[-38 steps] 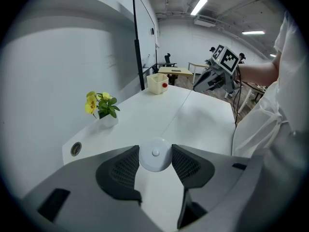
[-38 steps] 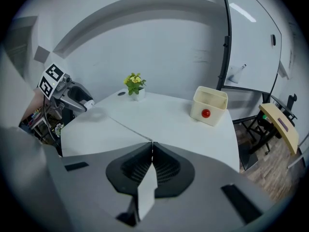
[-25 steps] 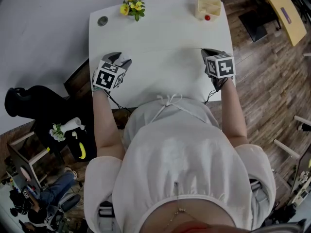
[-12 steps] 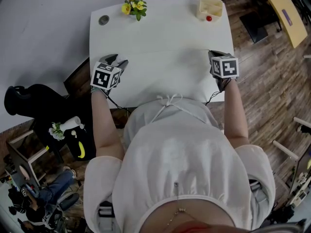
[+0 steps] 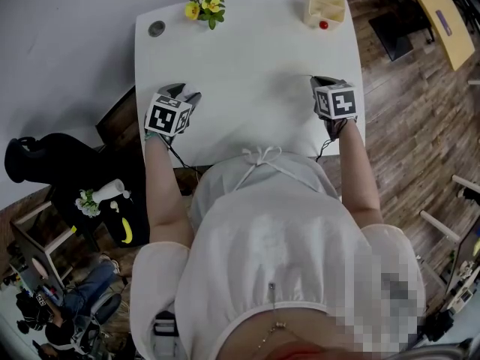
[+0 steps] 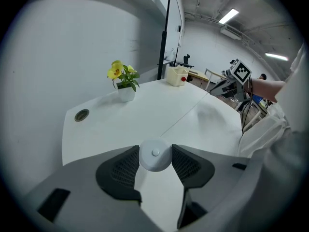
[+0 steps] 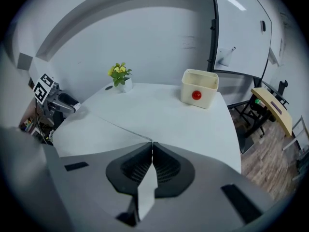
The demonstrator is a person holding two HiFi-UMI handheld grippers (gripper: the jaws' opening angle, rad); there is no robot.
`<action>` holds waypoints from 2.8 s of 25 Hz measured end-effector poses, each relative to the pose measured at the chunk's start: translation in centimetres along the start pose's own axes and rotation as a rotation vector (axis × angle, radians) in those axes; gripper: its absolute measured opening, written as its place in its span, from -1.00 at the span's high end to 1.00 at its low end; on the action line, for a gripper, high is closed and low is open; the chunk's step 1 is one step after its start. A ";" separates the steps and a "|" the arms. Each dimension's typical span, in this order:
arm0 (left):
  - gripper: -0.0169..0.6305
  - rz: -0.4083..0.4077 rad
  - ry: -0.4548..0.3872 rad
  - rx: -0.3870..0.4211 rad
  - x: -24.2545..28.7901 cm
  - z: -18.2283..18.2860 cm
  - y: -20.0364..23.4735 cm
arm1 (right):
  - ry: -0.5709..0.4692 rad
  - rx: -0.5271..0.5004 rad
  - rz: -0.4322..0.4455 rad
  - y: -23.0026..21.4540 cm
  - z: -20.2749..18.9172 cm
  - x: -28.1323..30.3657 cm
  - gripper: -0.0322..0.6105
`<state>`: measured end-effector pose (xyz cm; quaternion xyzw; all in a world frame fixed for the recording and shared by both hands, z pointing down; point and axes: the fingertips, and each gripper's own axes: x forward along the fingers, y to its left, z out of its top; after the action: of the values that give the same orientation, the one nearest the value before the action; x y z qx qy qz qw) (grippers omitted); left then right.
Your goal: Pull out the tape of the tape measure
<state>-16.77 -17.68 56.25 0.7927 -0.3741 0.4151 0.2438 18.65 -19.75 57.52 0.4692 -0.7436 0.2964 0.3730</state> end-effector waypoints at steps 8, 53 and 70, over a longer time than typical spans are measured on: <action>0.25 -0.034 0.048 -0.008 2.3 -1.5 0.8 | 0.063 0.009 0.027 1.5 -0.8 2.9 0.87; 0.03 0.174 -0.352 0.030 -4.3 5.7 2.5 | -0.238 -0.029 -0.028 2.8 4.8 -1.4 0.40; 0.88 0.292 -0.854 0.088 -19.1 16.5 -2.4 | -0.772 -0.197 0.043 7.2 14.9 -15.0 0.88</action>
<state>-14.21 -20.27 31.13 0.8415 -0.5308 0.0965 -0.0275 12.16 -21.66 36.22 0.4925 -0.8635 0.0332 0.1030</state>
